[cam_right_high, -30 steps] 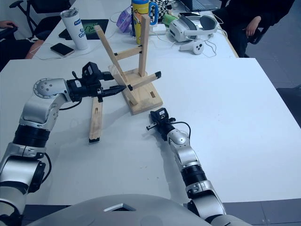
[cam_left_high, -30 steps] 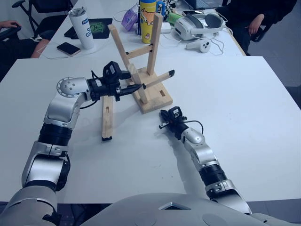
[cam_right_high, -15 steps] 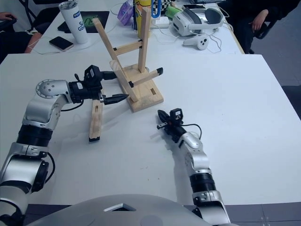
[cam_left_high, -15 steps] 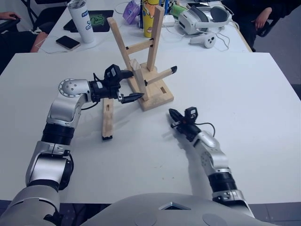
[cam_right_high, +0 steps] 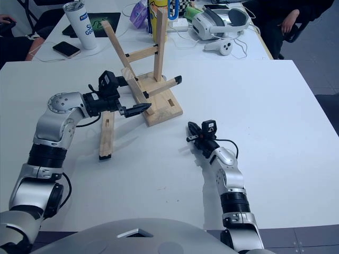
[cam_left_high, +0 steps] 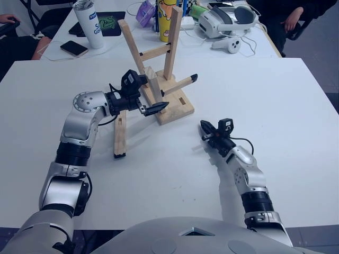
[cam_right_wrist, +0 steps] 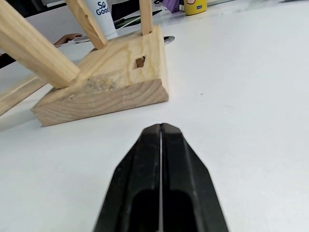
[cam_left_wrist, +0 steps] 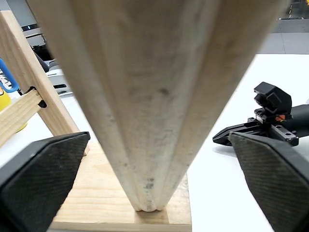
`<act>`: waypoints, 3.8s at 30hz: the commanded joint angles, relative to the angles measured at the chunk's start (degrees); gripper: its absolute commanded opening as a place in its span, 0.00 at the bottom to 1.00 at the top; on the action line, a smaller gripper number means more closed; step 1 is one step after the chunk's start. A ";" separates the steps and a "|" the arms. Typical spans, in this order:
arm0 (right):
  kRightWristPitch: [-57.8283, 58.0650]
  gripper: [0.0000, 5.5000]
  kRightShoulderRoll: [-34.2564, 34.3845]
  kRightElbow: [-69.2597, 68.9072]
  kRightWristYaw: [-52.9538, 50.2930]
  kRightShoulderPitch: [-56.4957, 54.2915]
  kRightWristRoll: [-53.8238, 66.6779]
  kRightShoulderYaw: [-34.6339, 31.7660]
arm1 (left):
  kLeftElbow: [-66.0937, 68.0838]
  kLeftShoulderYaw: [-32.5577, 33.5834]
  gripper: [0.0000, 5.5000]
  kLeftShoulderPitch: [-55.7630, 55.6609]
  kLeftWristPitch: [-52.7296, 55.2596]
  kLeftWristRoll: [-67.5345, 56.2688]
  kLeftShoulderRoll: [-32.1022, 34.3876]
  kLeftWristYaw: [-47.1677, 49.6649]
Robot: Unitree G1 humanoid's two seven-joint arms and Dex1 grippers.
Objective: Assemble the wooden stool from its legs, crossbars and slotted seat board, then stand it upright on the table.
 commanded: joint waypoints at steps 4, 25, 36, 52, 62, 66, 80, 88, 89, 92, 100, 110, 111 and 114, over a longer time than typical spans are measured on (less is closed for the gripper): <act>-0.39 0.00 0.10 3.29 -0.70 -0.30 -2.92 1.60 | 0.49 1.34 0.80 -0.70 -0.81 -0.01 0.37 -0.69; -2.09 0.00 0.02 1.52 3.84 0.51 0.91 -0.57 | -0.89 1.93 0.38 -0.34 -3.17 -2.83 1.90 -8.60; 3.01 0.00 -6.18 -16.80 12.97 12.21 11.42 -4.05 | 4.58 -1.34 0.38 -2.36 -8.14 -0.73 6.30 -21.85; 4.07 0.00 4.50 -8.41 -2.86 0.58 -2.72 9.26 | 11.89 -7.25 0.38 -6.23 -14.15 2.76 4.52 -24.64; 9.33 0.20 5.72 -1.89 -10.41 -0.26 -7.94 8.75 | 11.80 -6.18 0.49 -7.36 -16.15 2.93 3.39 -20.33; 11.77 0.30 5.55 -1.37 -10.98 -1.44 -7.97 8.72 | 6.80 -1.77 0.57 -8.85 -12.39 -0.37 4.64 -18.79; 12.01 0.53 4.20 4.22 -10.33 -1.41 -11.15 11.04 | -8.29 21.30 0.37 -26.48 13.25 -30.03 -0.80 3.97; 6.81 0.53 4.99 3.01 -10.83 -0.68 -8.72 7.58 | -21.00 14.28 0.15 -22.13 14.48 -29.42 -10.89 18.81; 6.72 0.53 5.10 3.09 -10.81 -0.63 -8.76 7.60 | -20.69 12.41 0.13 -19.87 15.81 -27.96 -10.34 19.29; 5.71 0.53 5.82 2.49 -10.99 -0.17 -8.32 7.19 | -16.14 -0.12 0.05 -8.77 18.45 -17.26 -6.12 18.01; 1.45 0.67 5.96 0.13 -13.99 1.29 -8.66 3.94 | -10.49 -9.70 0.00 2.14 12.40 -6.38 -7.15 20.29; -2.02 0.90 6.18 -1.54 -13.99 2.55 -7.95 2.19 | -13.88 9.47 0.00 -9.01 2.16 -12.18 -13.42 30.73; -2.54 0.93 5.88 -1.70 -14.01 2.70 -8.03 1.74 | -14.42 11.47 0.00 -9.33 1.75 -13.13 -13.32 31.36; -4.34 0.98 5.11 -2.82 -13.13 3.05 -6.97 -0.09 | -14.77 15.90 0.04 -8.10 2.10 -14.23 -12.06 33.07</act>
